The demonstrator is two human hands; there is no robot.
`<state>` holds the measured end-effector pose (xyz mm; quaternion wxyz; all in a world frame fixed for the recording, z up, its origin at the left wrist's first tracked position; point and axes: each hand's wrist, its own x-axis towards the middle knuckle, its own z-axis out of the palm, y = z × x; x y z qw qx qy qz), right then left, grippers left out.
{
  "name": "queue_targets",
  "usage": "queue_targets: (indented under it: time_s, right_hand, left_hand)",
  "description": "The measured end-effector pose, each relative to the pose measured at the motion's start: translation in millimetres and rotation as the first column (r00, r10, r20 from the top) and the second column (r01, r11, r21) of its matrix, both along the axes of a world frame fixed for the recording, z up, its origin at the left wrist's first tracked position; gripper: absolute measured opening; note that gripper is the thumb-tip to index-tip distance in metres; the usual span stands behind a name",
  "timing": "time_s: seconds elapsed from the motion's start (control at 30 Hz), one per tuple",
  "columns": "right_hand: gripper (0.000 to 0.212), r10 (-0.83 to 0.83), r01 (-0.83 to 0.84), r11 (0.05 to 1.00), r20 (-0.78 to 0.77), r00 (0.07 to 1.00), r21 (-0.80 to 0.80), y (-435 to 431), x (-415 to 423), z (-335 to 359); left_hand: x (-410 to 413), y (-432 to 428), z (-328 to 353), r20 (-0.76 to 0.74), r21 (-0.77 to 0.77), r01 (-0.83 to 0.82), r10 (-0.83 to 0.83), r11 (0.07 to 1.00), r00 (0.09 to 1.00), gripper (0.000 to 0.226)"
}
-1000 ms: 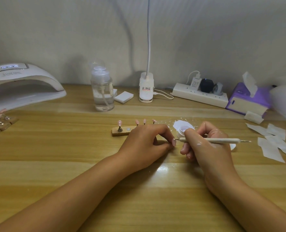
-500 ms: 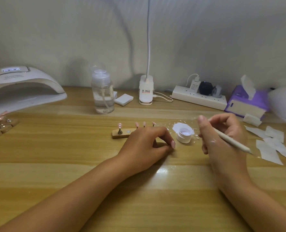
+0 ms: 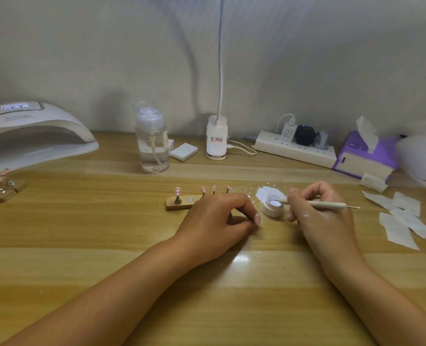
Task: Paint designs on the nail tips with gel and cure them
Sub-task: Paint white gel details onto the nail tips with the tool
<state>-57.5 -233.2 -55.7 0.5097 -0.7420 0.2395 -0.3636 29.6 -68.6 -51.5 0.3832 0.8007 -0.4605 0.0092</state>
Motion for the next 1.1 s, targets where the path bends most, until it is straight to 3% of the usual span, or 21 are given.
queue_targets:
  time_s: [0.23, 0.5, 0.77, 1.1]
  right_hand:
    - [0.03, 0.014, -0.017, 0.999, -0.067, 0.998, -0.045, 0.2, 0.9, -1.5]
    - [0.032, 0.008, -0.01, 0.998, -0.042, 0.999, -0.055, 1.7, 1.7, 0.0]
    - [0.016, 0.037, -0.05, 0.996, 0.147, 0.988, 0.08, 8.8, -6.2, 12.3]
    - [0.018, 0.12, -0.181, 0.929, 0.199, 0.973, 0.323, 25.3, -11.4, 17.5]
  left_hand:
    - [1.7, -0.7, -1.1, -0.007, -0.007, 0.013, -0.013, 1.0, 1.0, 0.016]
    - [3.1, -2.2, -4.2, -0.021, -0.026, 0.008, -0.009, 1.0, 1.0, 0.009]
    - [1.3, -0.7, -2.2, -0.022, -0.001, -0.01, 0.01, 1.0, 1.0, 0.019]
    - [2.0, -0.6, -2.2, -0.003, 0.0, -0.013, 0.013, 1.0, 1.0, 0.015]
